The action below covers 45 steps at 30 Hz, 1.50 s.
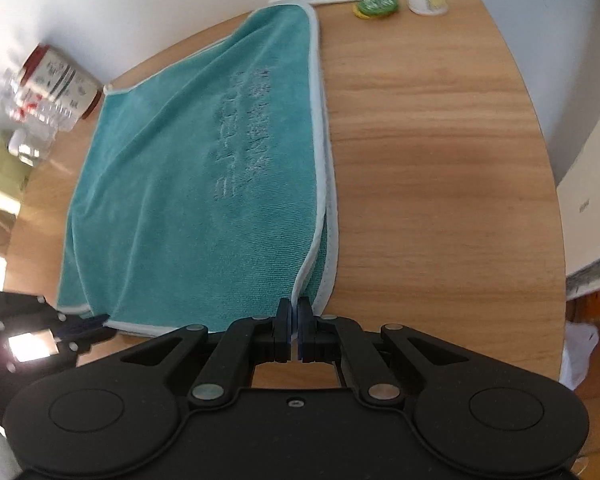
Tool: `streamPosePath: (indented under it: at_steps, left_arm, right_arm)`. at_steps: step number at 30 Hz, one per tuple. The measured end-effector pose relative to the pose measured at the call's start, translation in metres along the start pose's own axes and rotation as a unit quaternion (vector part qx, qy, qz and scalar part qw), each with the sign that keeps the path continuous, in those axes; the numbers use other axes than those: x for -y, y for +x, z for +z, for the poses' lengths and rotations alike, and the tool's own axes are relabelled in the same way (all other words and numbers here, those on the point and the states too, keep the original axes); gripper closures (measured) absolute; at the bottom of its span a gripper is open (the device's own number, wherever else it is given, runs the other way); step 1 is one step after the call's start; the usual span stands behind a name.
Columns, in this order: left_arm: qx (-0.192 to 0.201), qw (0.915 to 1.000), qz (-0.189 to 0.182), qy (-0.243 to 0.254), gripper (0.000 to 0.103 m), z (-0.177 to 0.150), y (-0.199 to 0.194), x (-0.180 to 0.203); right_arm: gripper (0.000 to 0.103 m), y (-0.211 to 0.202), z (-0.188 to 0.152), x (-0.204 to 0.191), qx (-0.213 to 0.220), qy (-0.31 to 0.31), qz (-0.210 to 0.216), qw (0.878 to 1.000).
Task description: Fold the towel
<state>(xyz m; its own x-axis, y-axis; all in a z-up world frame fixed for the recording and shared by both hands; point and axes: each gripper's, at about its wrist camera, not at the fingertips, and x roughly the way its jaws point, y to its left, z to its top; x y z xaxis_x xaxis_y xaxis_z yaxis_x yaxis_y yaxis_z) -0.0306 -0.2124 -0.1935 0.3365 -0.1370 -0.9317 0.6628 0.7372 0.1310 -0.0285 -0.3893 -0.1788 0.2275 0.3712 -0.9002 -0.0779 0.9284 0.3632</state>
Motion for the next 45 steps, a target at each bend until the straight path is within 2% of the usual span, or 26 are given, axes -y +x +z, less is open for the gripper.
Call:
streamPosePath:
  at_steps: [2,5,7,9,13,14,16,21,25,27,28,29,30,31,35,40,45]
  left_arm:
    - [-0.007,0.9999,-0.010,-0.011,0.096,-0.002,-0.001,-0.006]
    - [-0.018,0.9990,-0.018,-0.037,0.092,-0.009,-0.008,-0.019]
    - [-0.026,0.9984,0.004,-0.049,0.083,-0.020,-0.017,-0.032]
    - [-0.029,0.9966,0.010,-0.076,0.075,-0.028,-0.022,-0.045]
    - [-0.028,0.9906,0.026,-0.131,0.075,-0.041,-0.029,-0.069]
    - [-0.026,0.9887,0.031,-0.145,0.075,-0.044,-0.030,-0.075]
    - [-0.010,0.9901,0.050,-0.130,0.074,-0.044,-0.030,-0.074]
    - [-0.015,0.9955,0.044,-0.082,0.073,-0.045,-0.019,-0.065]
    - [-0.019,0.9982,0.038,-0.043,0.073,-0.045,-0.010,-0.058]
    - [-0.018,0.9989,0.038,-0.019,0.075,-0.046,-0.006,-0.055]
    - [-0.012,0.9992,0.039,-0.002,0.076,-0.049,-0.006,-0.053]
    - [-0.006,0.9990,0.040,0.016,0.088,-0.051,-0.005,-0.051]
    - [0.001,0.9985,0.042,0.034,0.093,-0.053,-0.005,-0.049]
    - [0.005,0.9981,0.041,0.045,0.093,-0.055,-0.004,-0.049]
    - [0.010,0.9986,0.025,0.046,0.098,-0.058,-0.003,-0.054]
    - [0.022,0.9993,0.005,0.028,0.099,-0.064,-0.018,-0.069]
    - [0.007,0.9994,-0.016,0.032,0.098,-0.077,-0.027,-0.075]
  right_arm:
    - [0.101,-0.001,-0.001,-0.005,0.001,-0.012,-0.012,1.000]
    - [0.097,-0.005,0.000,-0.004,0.002,0.005,-0.011,1.000]
    - [0.096,-0.010,0.000,-0.003,0.007,0.003,-0.022,1.000]
    - [0.095,-0.010,0.001,-0.003,0.004,-0.005,-0.032,0.999]
    - [0.095,-0.013,0.001,-0.006,-0.008,-0.019,-0.039,0.999]
    - [0.095,-0.016,0.002,-0.009,0.001,-0.027,-0.050,0.998]
    - [0.095,-0.024,0.002,-0.015,0.017,-0.046,-0.072,0.996]
    - [0.094,-0.038,0.015,-0.021,0.048,-0.063,-0.103,0.992]
    - [0.094,-0.030,0.021,-0.031,0.042,-0.055,-0.063,0.996]
    - [0.094,-0.016,0.021,-0.036,0.030,-0.050,-0.061,0.996]
    - [0.094,-0.012,0.020,-0.036,0.026,-0.047,-0.062,0.997]
    - [0.094,-0.008,0.019,-0.035,0.022,-0.044,-0.064,0.997]
    - [0.094,-0.002,0.016,-0.033,0.017,-0.037,-0.077,0.996]
    - [0.095,-0.001,0.014,-0.032,0.018,-0.038,-0.081,0.996]
    - [0.099,0.000,0.007,-0.028,0.022,-0.041,-0.092,0.995]
    - [0.100,0.001,0.005,-0.036,0.015,-0.049,-0.114,0.992]
    - [0.100,0.002,0.003,-0.040,0.015,-0.040,-0.126,0.991]
